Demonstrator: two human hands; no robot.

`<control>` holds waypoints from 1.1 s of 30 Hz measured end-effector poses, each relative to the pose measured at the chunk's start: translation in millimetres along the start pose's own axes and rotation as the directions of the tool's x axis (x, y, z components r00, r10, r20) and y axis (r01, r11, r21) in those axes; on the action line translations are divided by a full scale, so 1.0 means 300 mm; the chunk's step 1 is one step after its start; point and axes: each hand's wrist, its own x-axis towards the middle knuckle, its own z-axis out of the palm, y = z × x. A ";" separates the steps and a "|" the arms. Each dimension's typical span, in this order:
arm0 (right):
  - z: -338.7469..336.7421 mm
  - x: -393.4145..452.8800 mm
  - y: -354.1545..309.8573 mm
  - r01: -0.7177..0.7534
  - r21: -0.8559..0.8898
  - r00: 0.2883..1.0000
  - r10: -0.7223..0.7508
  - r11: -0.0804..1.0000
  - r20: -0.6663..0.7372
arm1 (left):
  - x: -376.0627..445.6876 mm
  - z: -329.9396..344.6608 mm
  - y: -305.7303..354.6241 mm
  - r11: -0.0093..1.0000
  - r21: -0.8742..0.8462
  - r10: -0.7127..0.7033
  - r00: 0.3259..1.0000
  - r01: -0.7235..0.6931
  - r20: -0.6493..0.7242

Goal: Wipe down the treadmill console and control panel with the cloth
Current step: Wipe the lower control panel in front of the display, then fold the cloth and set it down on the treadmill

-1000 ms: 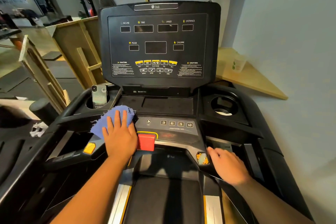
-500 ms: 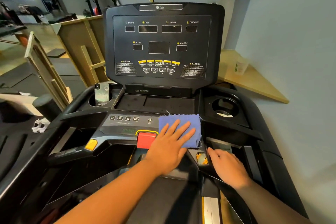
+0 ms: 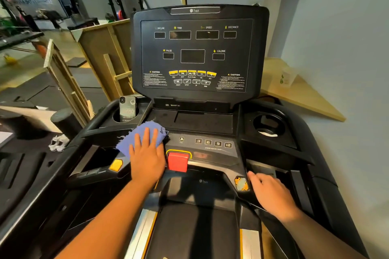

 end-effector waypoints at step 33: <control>-0.301 -0.215 -0.082 -0.083 0.837 0.990 -0.050 0.540 0.131 | -0.254 -0.160 0.606 0.315 -0.743 0.422 0.613 0.591 0.667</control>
